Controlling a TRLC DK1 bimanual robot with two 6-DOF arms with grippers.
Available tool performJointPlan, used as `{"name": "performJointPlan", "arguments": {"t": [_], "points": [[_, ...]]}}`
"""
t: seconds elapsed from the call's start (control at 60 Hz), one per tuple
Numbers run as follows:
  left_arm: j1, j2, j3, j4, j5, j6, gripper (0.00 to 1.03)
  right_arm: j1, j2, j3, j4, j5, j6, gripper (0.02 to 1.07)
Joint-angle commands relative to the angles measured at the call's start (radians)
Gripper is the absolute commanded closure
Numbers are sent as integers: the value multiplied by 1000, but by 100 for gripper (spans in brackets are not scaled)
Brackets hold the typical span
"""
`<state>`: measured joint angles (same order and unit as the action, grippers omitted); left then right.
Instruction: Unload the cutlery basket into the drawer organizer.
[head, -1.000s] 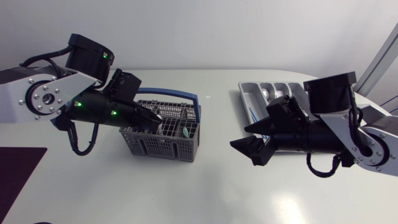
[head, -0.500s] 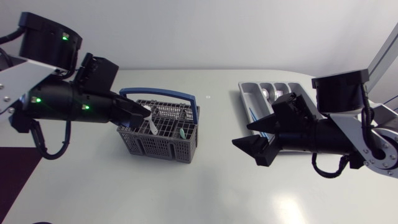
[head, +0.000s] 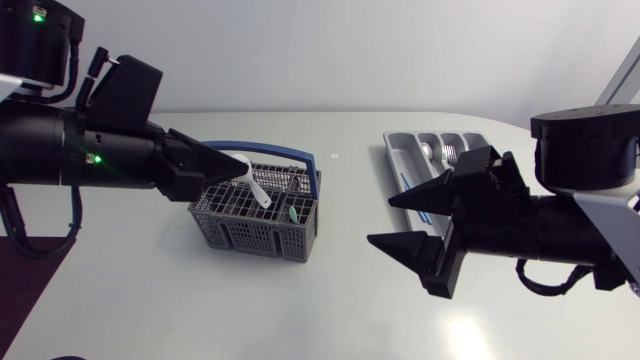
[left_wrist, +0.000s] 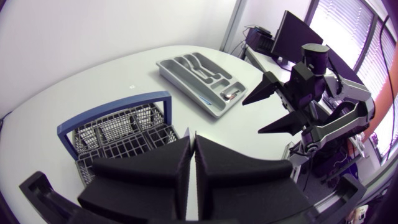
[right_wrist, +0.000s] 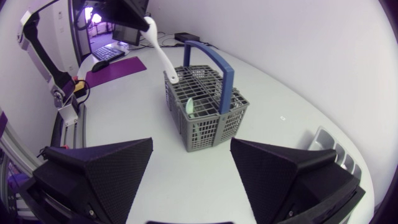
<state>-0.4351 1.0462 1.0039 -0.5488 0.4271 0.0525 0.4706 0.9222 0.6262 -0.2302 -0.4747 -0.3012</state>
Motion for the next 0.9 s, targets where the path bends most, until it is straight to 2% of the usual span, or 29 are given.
{"name": "performJointPlan", "arguments": {"t": [0.0,0.267,0.4,0.55,0.683,0.767,0.883], "points": [[-2,14,50,-11,48,24,100,26,-19,0,-32,-15,-55,17],[-11,155,102,-48,243,133,100,63,-23,41,-93,-68,-147,17],[-68,209,137,-111,308,213,100,60,-11,76,-132,-114,-194,17],[-148,250,162,-161,337,288,100,31,35,110,-164,-193,-240,17],[-174,301,216,-231,394,349,100,23,75,129,-201,-245,-289,18],[-174,337,257,-287,437,394,100,16,93,136,-216,-275,-314,25],[-177,383,298,-323,450,431,100,-3,115,152,-250,-320,-349,32]]}}
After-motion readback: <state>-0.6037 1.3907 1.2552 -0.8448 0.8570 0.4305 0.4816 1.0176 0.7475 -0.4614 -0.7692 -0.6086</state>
